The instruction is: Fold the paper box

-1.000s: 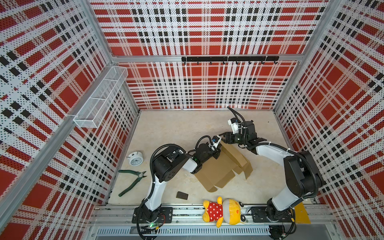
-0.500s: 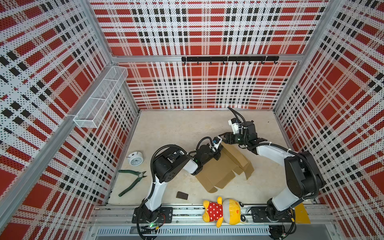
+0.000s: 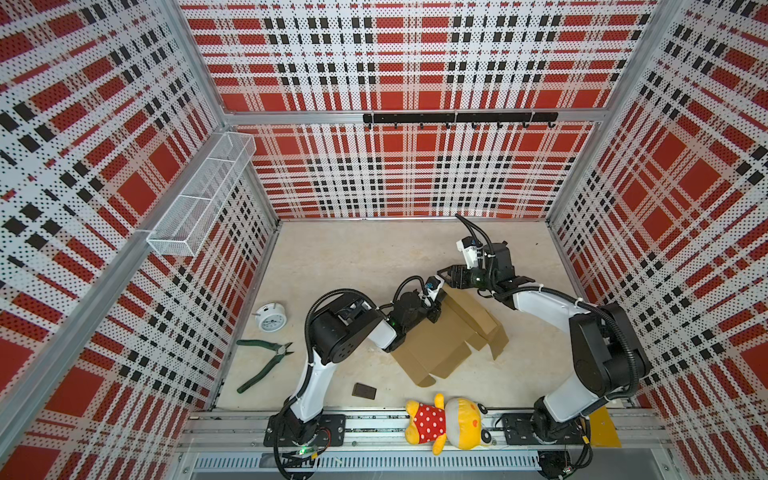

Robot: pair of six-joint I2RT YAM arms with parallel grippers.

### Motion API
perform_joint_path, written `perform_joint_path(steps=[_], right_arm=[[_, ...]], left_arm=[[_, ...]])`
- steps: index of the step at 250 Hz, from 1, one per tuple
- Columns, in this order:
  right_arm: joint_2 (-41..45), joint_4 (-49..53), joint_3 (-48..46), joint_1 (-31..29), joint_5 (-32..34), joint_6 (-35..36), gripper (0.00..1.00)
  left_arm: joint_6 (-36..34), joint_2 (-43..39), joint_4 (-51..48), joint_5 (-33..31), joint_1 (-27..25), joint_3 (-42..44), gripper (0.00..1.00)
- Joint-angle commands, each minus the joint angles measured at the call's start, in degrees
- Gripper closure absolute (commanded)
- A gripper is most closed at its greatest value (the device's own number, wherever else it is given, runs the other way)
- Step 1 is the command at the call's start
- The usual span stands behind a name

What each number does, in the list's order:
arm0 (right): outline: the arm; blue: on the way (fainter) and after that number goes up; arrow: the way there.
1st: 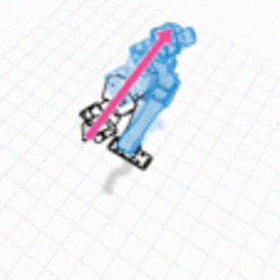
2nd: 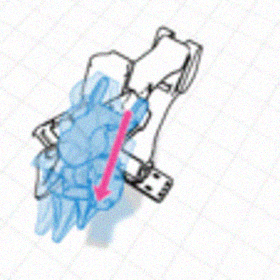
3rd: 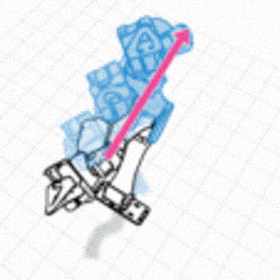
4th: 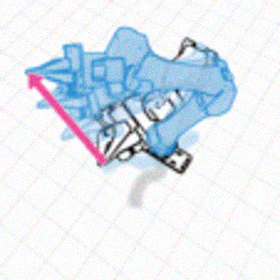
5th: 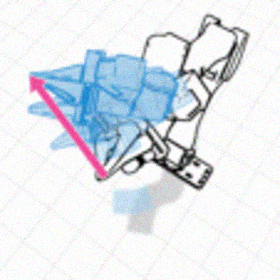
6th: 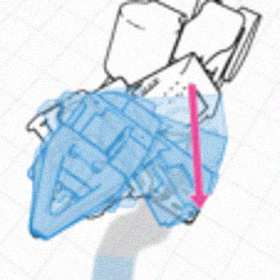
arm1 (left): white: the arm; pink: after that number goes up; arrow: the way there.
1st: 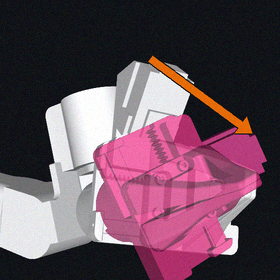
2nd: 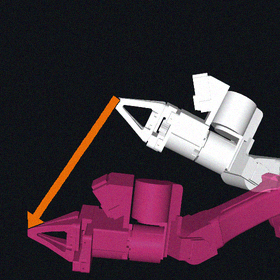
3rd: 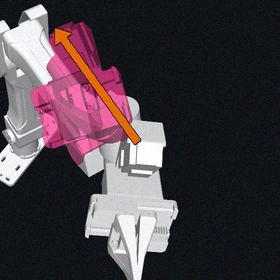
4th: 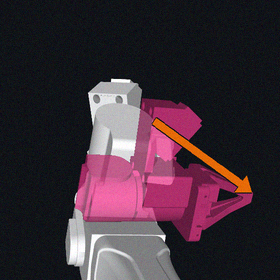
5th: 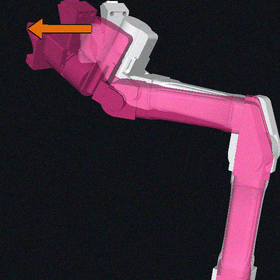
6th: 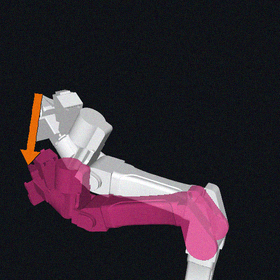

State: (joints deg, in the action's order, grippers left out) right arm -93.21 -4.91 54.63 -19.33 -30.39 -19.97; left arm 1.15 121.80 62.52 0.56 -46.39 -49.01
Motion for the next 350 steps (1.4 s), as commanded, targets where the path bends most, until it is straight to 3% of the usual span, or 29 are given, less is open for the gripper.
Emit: perform_joint_path(steps=[1,28,117,130,162,231,300,350], right_arm=[[0.8,2.6,-1.2,0.3,1.0,1.7,0.44],[0.9,2.6,-1.1,0.4,0.9,1.7,0.44],[0.8,2.4,-1.1,0.5,0.7,1.3,0.44],[1.1,2.6,-0.8,0.5,0.9,1.2,0.44],[3.2,3.3,0.3,0.5,1.2,0.3,0.41],[12.7,6.3,-0.6,3.8,5.0,-1.1,0.29],[22.5,17.1,-2.7,4.1,12.7,2.4,0.26],[29.0,23.5,-6.1,4.3,17.8,4.2,0.26]], left_arm=[[0.9,1.3,0.1,0.1,-0.8,-0.5,0.81],[0.6,1.2,0.1,-0.1,-0.8,-0.7,0.9],[1.0,1.3,0.5,-1.0,-0.9,-1.1,1.0],[1.1,1.1,0.6,-1.3,-0.9,-1.0,0.95],[1.5,-0.2,0.4,-2.0,-0.8,-0.5,0.68],[-0.9,-6.2,-0.1,-1.3,-0.7,3.0,0.5],[-3.9,-9.8,-1.1,0.3,1.1,4.6,0.46],[-4.0,-8.9,-4.6,1.1,1.0,2.0,0.52]])
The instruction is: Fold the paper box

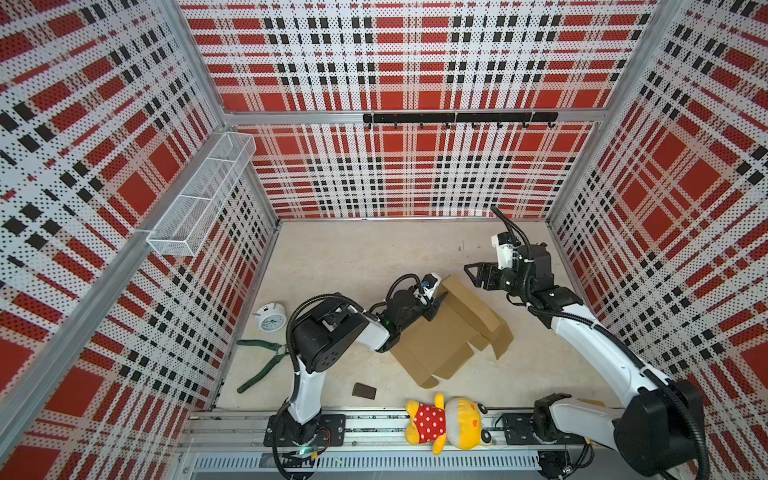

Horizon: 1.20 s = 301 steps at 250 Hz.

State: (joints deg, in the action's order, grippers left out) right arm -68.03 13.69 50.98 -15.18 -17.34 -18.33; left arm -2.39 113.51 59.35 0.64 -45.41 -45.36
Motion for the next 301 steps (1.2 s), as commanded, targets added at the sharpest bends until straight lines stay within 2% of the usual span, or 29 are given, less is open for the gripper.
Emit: perform_joint_path(steps=[1,34,61,113,155,212,266,301], right_arm=[[3.9,5.0,-2.6,0.1,4.8,2.5,0.26],[7.5,8.0,-3.7,0.5,6.5,3.1,0.25],[8.9,9.3,-4.0,0.6,7.4,3.4,0.25],[9.2,9.8,-3.3,0.7,7.2,3.0,0.25],[9.3,10.6,-2.2,0.7,7.4,3.5,0.26],[10.2,12.3,-1.0,0.7,7.8,4.9,0.26],[12.3,13.7,-0.1,0.7,8.6,7.2,0.26],[13.0,14.7,0.1,0.7,9.6,8.2,0.26]], left_arm=[[-0.4,-0.5,-1.5,1.0,0.1,-1.7,0.53],[-0.3,-0.4,-1.6,0.8,0.0,-2.0,0.68],[-0.1,-0.6,-1.9,1.3,-0.2,-2.4,0.69],[0.5,-1.2,-2.7,1.4,0.1,-2.8,0.87],[1.4,-2.9,-4.0,2.0,1.6,-3.4,0.9],[-5.6,-4.7,-5.4,-4.9,3.5,-4.2,1.0],[-13.7,-7.3,-10.9,-2.9,6.9,-7.5,1.0],[-25.0,-9.7,-20.1,-0.1,8.1,-12.1,1.0]])
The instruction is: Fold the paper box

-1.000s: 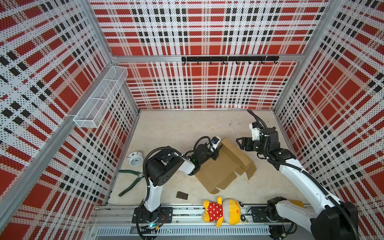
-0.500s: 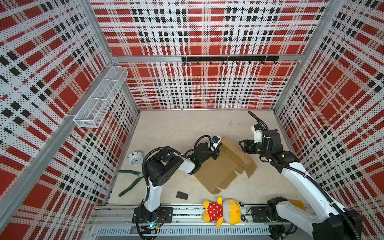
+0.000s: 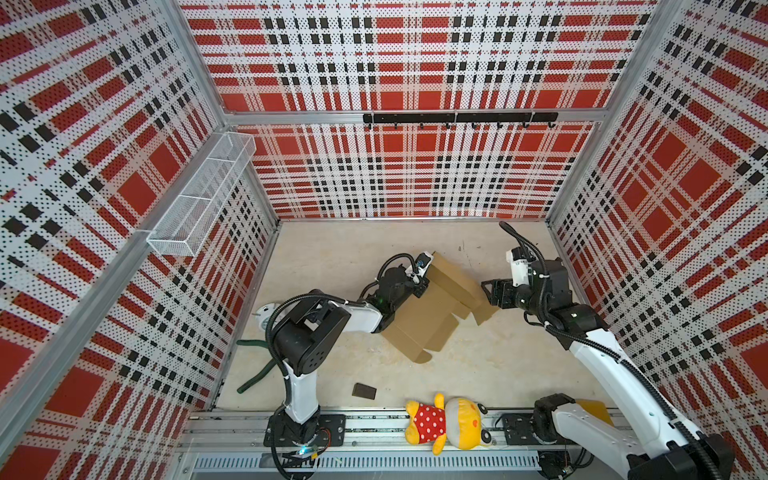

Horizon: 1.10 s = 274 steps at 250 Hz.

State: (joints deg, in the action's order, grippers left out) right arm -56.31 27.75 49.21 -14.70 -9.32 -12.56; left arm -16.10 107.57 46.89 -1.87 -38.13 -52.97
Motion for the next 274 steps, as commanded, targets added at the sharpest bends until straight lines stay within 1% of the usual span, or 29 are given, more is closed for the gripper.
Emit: perform_joint_path(steps=[1,25,54,68,77,93,100,119,165,178,201,212,227,249,259,265,274], right_arm=[[1.3,0.6,1.8,0.2,1.7,2.4,0.26],[1.6,1.3,1.9,0.2,3.4,3.6,0.26],[2.1,2.1,2.3,0.2,4.6,3.7,0.26],[2.6,2.0,2.1,0.2,4.9,3.7,0.25],[2.8,1.9,1.9,0.3,5.5,3.8,0.25],[3.1,1.9,1.6,0.4,6.9,3.6,0.25],[3.2,1.9,1.4,0.5,7.4,3.6,0.25],[3.7,2.0,1.0,0.7,7.5,2.7,0.24],[5.9,1.5,-1.4,1.6,8.3,1.8,0.23],[6.7,1.7,-2.1,2.1,8.3,1.0,0.22],[8.0,1.9,-3.3,2.4,8.8,-0.2,0.2],[8.6,2.0,-3.9,2.4,9.5,-0.8,0.17],[9.3,2.3,-4.3,2.4,10.6,-1.5,0.14],[10.4,3.4,-4.4,2.6,11.0,-1.4,0.1],[11.2,3.6,-4.6,2.6,11.4,-1.1,0.06],[11.6,3.6,-5.0,2.7,11.7,-1.1,0.0],[12.3,3.6,-5.5,2.9,11.9,-1.0,0.0]], left_arm=[[-11.7,-3.9,-8.0,2.4,0.9,-4.7,1.0],[-20.9,-5.5,-15.4,3.1,1.7,-8.4,1.0],[-32.0,-6.9,-28.9,4.3,3.1,-15.2,1.0],[-35.3,-7.0,-38.8,6.3,3.9,-20.5,1.0],[-38.0,-6.8,-46.8,8.9,4.6,-24.5,1.0],[-44.9,-6.0,-62.0,14.2,5.5,-32.1,1.0],[-48.1,-5.4,-67.3,15.1,5.6,-35.1,1.0],[-56.2,-4.5,-75.4,13.9,5.1,-40.9,1.0],[-81.1,-1.9,-93.4,11.2,4.0,-52.0,1.0],[-85.8,-0.5,-96.9,8.6,3.1,-54.4,1.0],[-93.5,2.1,-100.6,0.0,0.8,-56.9,0.98],[-96.3,3.1,-102.0,-2.9,-0.3,-57.7,0.98],[-99.8,4.3,-104.0,-4.0,-1.3,-58.9,1.0],[-105.0,5.6,-106.5,-5.0,-2.4,-59.8,1.0],[-108.1,6.2,-107.6,-5.8,-2.9,-60.2,1.0],[-110.2,6.5,-108.2,-6.1,-3.0,-60.4,1.0],[-113.1,7.0,-108.8,-6.3,-3.3,-60.8,1.0]])
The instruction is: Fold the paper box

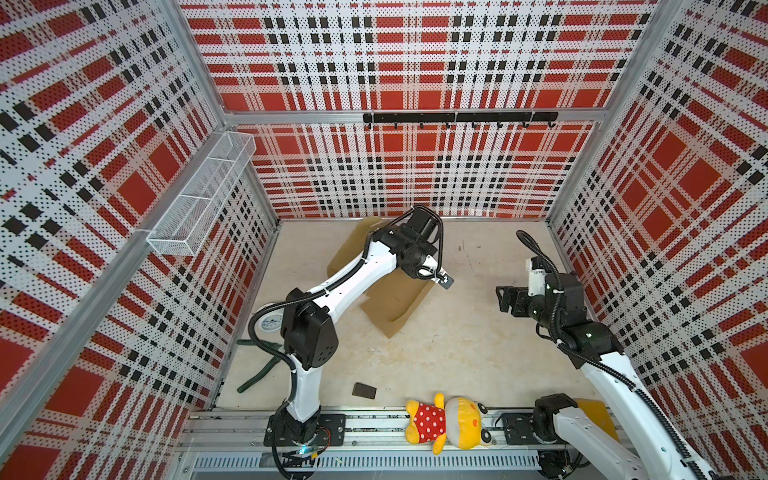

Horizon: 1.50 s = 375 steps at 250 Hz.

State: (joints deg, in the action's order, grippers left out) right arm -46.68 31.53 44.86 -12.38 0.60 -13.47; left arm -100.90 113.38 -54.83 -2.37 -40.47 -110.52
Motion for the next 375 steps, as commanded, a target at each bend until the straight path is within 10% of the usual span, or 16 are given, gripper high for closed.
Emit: perform_joint_path(steps=[1,82,202,303,375], right_arm=[[2.7,-0.2,-1.2,0.6,2.0,0.0,0.0],[6.1,1.9,-3.5,2.7,2.8,-3.5,0.0],[7.1,-0.2,-8.4,2.9,1.4,-4.9,0.0],[6.1,0.6,-8.1,3.4,0.6,-4.2,0.0],[5.2,0.0,-8.3,3.4,-0.2,-3.6,0.0]], left_arm=[[-28.6,1.3,-7.1,-5.8,-1.0,-3.2,1.0],[-42.5,7.3,-7.2,-10.1,-4.3,-4.1,1.0],[-45.2,19.6,-7.0,-12.1,-6.9,-10.4,1.0],[-44.1,19.7,-4.8,-9.0,-9.2,-11.3,0.5],[-41.2,11.5,-1.5,-3.7,-10.3,-2.8,0.42]])
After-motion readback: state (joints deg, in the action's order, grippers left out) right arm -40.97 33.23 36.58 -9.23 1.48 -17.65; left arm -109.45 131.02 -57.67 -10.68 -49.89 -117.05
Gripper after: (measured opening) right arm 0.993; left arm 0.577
